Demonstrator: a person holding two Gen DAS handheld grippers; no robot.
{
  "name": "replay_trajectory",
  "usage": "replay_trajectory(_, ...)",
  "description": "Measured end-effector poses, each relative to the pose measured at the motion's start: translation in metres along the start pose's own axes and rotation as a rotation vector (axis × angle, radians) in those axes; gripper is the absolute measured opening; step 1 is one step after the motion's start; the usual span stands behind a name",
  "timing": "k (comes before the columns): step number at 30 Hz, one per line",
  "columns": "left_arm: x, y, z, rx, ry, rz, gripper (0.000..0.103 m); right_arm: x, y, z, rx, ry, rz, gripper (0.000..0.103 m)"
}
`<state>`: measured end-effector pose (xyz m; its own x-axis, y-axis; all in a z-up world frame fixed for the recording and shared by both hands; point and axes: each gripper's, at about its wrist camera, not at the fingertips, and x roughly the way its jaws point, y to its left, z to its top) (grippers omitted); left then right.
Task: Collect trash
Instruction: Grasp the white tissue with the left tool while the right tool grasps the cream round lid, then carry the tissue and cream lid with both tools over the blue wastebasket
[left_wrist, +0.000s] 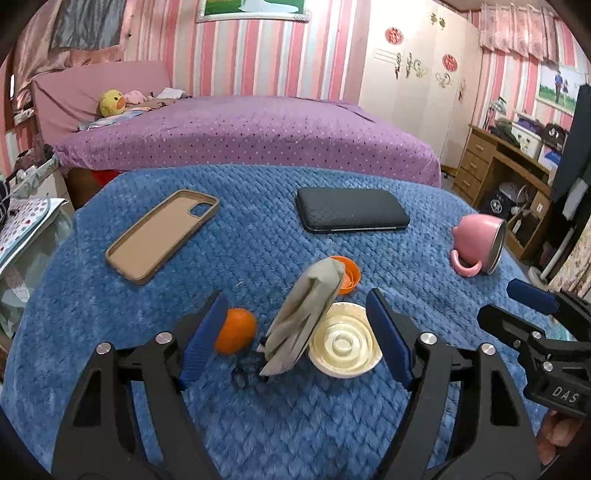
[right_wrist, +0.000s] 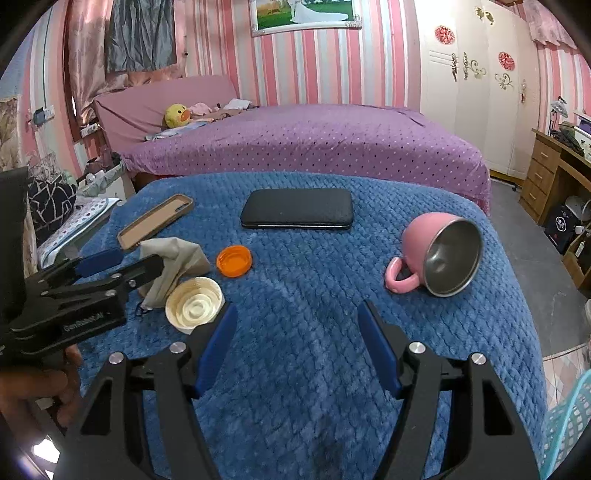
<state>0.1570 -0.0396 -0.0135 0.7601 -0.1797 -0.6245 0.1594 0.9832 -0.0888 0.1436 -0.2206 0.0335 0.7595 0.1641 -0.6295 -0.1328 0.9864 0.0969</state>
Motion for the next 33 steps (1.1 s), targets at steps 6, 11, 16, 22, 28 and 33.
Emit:
replay_trajectory(6,0.023,0.005,0.002,-0.042,0.066,-0.064,0.012,0.015,0.005,0.005,0.001,0.006,0.017,0.067)
replay_trajectory(11,-0.01,0.026,0.02,-0.083,-0.029,-0.036,0.006,0.03,0.022,0.005,-0.008,0.025,0.049,0.067)
replay_trajectory(16,-0.037,0.051,0.029,-0.104,-0.074,0.023,0.006,0.05,0.055,0.005,-0.045,0.06,0.127,0.067)
replay_trajectory(22,-0.044,0.073,0.024,-0.126,-0.058,0.043,0.006,0.082,0.091,-0.001,-0.103,0.118,0.123,0.067)
replay_trajectory(28,-0.05,0.073,0.02,-0.114,-0.051,0.028,0.006,0.106,0.109,-0.006,-0.151,0.179,0.074,0.063)
replay_trajectory(33,-0.053,0.069,0.014,-0.101,-0.042,0.025,0.006,0.096,0.101,-0.006,-0.119,0.157,0.09,0.06)
